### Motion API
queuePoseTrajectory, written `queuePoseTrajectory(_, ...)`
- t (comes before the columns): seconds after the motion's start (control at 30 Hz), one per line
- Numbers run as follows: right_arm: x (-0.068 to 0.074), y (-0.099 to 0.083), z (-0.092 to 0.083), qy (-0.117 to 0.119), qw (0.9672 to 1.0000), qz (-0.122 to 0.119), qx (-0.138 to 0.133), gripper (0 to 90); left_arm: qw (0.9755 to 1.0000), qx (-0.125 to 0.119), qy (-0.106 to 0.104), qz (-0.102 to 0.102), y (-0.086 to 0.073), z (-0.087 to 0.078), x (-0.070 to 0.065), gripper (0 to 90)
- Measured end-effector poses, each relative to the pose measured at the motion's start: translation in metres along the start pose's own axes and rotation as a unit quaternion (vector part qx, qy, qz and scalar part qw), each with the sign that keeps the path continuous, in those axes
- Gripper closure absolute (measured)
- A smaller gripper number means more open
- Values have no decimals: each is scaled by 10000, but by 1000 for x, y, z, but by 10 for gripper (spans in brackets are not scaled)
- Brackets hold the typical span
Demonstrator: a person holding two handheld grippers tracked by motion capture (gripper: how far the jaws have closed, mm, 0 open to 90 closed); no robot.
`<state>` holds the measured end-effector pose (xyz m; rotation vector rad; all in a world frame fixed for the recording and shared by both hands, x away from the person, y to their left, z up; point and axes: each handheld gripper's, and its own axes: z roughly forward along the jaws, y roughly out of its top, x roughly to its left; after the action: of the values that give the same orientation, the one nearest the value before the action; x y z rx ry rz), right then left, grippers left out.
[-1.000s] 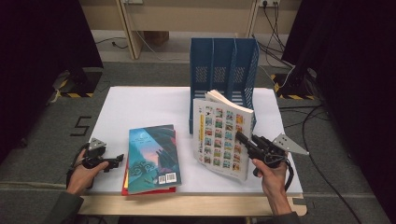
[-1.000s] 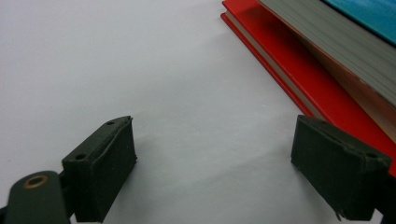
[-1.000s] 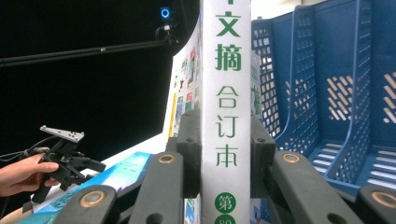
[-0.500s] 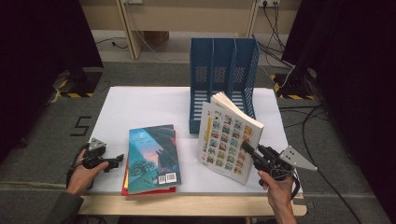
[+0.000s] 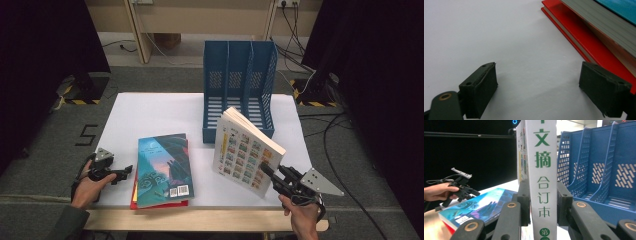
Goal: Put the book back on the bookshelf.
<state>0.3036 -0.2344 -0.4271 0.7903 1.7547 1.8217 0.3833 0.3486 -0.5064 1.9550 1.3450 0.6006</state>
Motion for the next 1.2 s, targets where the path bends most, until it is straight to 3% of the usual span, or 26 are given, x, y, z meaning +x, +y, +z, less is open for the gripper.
queuePoseTrajectory(0.13, 1, -1, 0, 74, 9999, 113, -58, 709, 10000, -2, -18, 4, 0, 0, 0, 141)
queuePoseTrajectory(0.37, 3, 0, 2, 91, 10000, -8, -8, 708, 10000, 0, -33, 11, 0, 0, 0, 142)
queuePoseTrajectory(0.43, 7, 3, 3, -84, 9997, -208, 99, 719, 10000, -1, -39, 6, 0, 0, 0, 142)
queuePoseTrajectory(0.5, 8, 4, 4, -74, 9995, -276, 139, 720, 10000, -5, -47, 11, 0, 0, 0, 142)
queuePoseTrajectory(0.73, 5, 3, 2, 94, 9999, -103, 79, 668, 10000, -4, -64, 18, 0, 0, 0, 142)
queuePoseTrajectory(0.87, 3, 2, 16, 133, 9993, -239, 258, 602, 10000, -8, -63, 21, 0, 0, 0, 142)
queuePoseTrajectory(1.0, -1, 1, 25, 182, 9994, -148, 246, 620, 10000, 4, -64, 21, 0, 0, 0, 141)
queuePoseTrajectory(1.2, -6, 3, 38, 174, 9992, -197, 292, 680, 10000, 2, -65, 18, 0, 0, 0, 140)
